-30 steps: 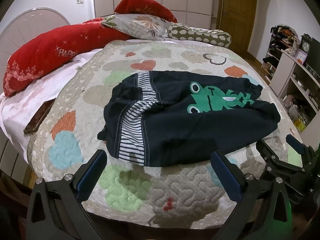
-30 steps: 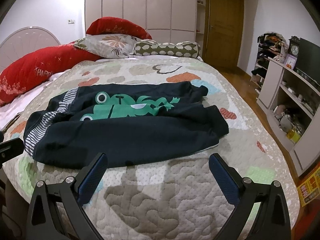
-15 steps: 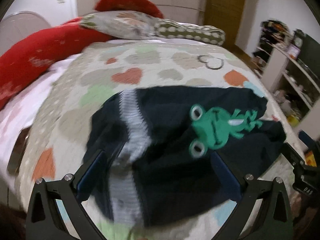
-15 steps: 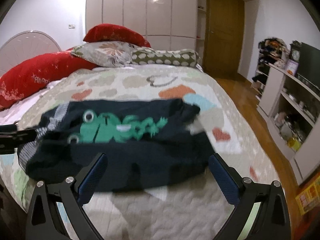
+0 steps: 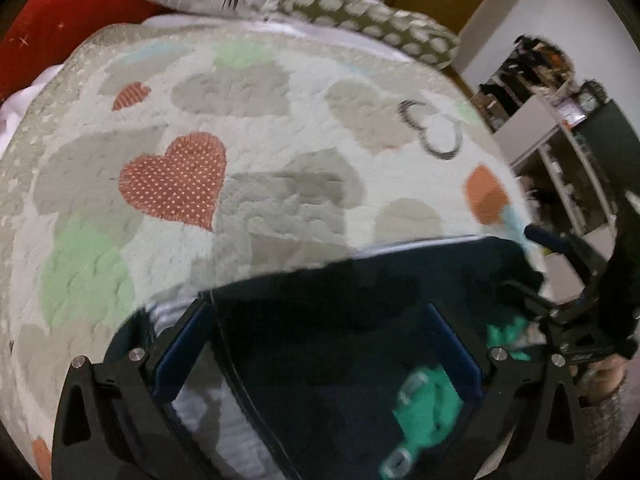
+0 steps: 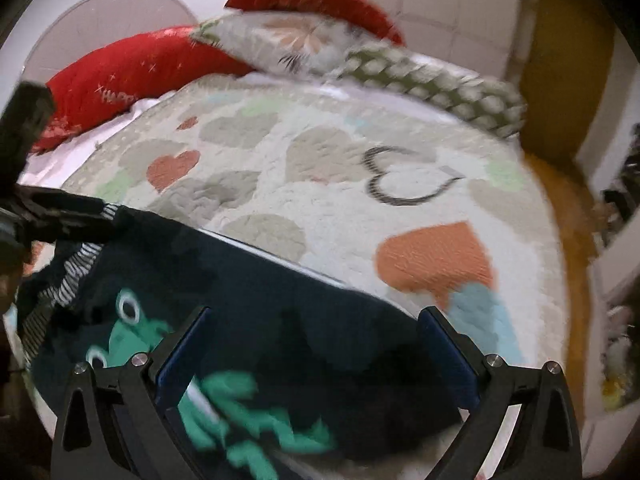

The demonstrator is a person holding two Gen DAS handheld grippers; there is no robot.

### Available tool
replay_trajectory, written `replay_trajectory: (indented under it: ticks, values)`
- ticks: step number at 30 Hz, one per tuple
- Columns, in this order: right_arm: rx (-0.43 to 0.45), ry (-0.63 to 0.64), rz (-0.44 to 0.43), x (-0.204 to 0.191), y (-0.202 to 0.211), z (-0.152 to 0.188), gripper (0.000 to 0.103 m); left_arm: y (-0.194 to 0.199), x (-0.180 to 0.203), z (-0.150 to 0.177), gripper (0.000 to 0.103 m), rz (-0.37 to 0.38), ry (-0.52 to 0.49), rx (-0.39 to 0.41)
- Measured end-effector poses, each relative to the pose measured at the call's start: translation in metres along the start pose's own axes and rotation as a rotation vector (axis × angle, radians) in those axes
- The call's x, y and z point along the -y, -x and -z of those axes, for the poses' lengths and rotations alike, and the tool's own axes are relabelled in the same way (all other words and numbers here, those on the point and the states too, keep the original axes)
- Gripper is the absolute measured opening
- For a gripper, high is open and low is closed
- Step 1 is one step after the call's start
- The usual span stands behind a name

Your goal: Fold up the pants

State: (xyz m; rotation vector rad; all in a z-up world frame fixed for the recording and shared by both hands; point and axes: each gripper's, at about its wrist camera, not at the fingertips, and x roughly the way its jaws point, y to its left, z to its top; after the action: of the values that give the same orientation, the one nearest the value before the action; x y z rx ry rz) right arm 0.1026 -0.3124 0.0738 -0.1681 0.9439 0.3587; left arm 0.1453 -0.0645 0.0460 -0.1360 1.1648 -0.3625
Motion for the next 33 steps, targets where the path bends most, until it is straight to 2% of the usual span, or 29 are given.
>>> replay_trajectory:
  ticks: [3, 6, 7, 9, 11, 12, 13, 14, 16, 17, 22, 25, 30, 33]
  values:
    - [-0.044, 0.016, -0.029, 0.004, -0.03, -0.013, 0.101, -0.021, 0.0, -0.003, 0.103, -0.034, 0.007, -0.015]
    - [-0.107, 0.037, -0.052, 0.002, -0.061, -0.019, 0.097, -0.031, 0.007, 0.0, 0.103, -0.076, -0.033, 0.015]
    - [-0.134, 0.052, -0.066, -0.003, -0.069, -0.019, 0.089, -0.034, 0.012, 0.002, 0.103, -0.103, -0.058, 0.022]
    - [-0.159, 0.088, -0.08, -0.011, -0.075, -0.014, 0.08, -0.042, 0.019, 0.004, 0.103, -0.165, -0.127, 0.015]
    - [-0.136, 0.124, -0.082, -0.019, -0.074, -0.012, 0.064, -0.047, 0.028, 0.004, 0.099, -0.204, -0.198, 0.003]
    - [-0.136, 0.106, -0.119, -0.018, -0.073, -0.012, 0.044, -0.044, 0.028, 0.003, 0.092, -0.193, -0.201, 0.006]
    - [-0.134, 0.077, -0.141, -0.016, -0.071, -0.014, 0.017, -0.039, 0.027, 0.002, 0.071, -0.197, -0.191, 0.016]
    - [-0.134, 0.059, -0.155, -0.015, -0.069, -0.016, 0.006, -0.032, 0.024, 0.0, 0.037, -0.203, -0.177, 0.027]
    - [-0.122, 0.037, -0.155, -0.014, -0.063, -0.018, 0.006, -0.022, 0.018, -0.002, 0.009, -0.165, -0.144, 0.019]
    - [-0.111, 0.038, -0.151, -0.016, -0.059, -0.019, 0.006, -0.016, 0.017, -0.002, 0.009, -0.139, -0.13, 0.021]
    - [-0.032, 0.05, -0.127, -0.031, -0.016, -0.02, 0.006, 0.028, 0.032, 0.019, 0.008, -0.162, -0.152, 0.117]
    - [0.011, 0.073, -0.12, -0.044, 0.016, -0.013, 0.006, 0.062, 0.042, 0.043, 0.008, -0.159, -0.162, 0.189]
    - [0.079, 0.087, -0.146, -0.067, 0.073, 0.021, 0.006, 0.114, 0.052, 0.105, 0.008, -0.127, -0.139, 0.283]
    - [0.11, 0.076, -0.183, -0.085, 0.103, 0.06, 0.006, 0.131, 0.054, 0.151, 0.008, -0.11, -0.108, 0.312]
